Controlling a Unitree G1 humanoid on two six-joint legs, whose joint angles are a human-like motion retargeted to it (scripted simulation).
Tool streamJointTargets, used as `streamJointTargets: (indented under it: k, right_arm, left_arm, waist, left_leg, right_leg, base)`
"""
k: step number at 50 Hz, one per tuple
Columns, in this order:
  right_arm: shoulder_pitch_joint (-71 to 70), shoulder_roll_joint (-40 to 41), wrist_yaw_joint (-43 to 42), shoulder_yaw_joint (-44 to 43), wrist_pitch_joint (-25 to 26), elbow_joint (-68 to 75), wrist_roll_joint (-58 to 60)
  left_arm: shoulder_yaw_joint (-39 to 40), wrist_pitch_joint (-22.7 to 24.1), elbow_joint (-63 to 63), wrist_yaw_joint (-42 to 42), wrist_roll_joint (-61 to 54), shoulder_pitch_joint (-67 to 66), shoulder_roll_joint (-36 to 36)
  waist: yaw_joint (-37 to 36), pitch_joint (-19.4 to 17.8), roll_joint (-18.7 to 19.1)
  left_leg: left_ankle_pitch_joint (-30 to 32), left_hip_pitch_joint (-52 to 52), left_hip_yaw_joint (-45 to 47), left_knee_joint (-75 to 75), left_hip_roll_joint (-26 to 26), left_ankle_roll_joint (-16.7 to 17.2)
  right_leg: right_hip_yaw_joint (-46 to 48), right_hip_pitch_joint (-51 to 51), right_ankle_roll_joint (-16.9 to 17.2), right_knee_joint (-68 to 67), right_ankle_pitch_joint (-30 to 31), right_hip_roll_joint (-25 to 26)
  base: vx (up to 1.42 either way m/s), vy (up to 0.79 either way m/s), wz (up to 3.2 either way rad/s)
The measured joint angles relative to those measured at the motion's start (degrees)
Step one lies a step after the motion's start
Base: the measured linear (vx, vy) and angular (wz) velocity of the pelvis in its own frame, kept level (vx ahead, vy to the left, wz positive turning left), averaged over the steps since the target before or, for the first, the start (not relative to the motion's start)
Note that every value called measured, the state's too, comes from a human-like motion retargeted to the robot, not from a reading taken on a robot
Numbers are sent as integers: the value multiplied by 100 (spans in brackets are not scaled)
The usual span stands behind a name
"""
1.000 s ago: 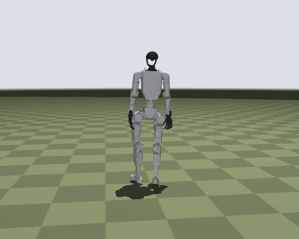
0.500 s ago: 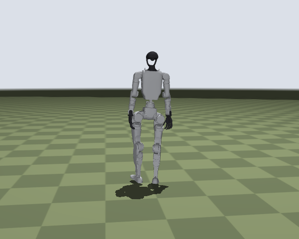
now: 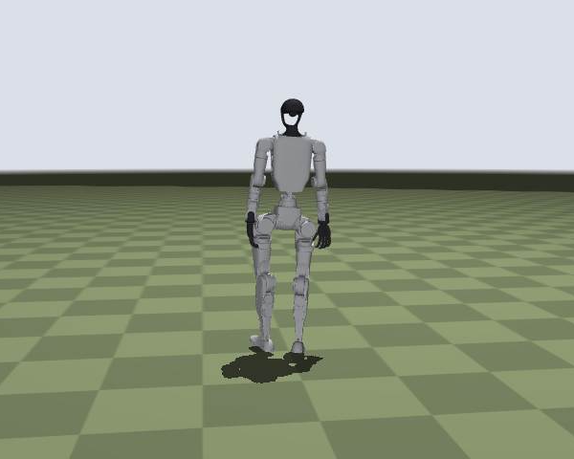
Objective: Upper body actions
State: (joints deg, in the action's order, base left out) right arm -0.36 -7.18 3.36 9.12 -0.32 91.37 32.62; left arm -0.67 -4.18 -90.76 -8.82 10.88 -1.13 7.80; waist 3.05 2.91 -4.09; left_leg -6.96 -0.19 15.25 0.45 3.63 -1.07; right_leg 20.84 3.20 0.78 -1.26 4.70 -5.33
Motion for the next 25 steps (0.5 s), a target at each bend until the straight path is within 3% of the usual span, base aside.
streamJointTargets:
  k: [25]
  right_arm:
    - [175,-165,-274,-362,-76,-122,102]
  left_arm:
    - [-24,16,48,-45,-38,-6,36]
  waist:
    - [83,-159,121]
  left_leg:
    - [12,-7,99,-55,-83,44]
  right_leg:
    - [-126,-161,4,-96,40,5]
  base:
    - [-1,-1,-2]
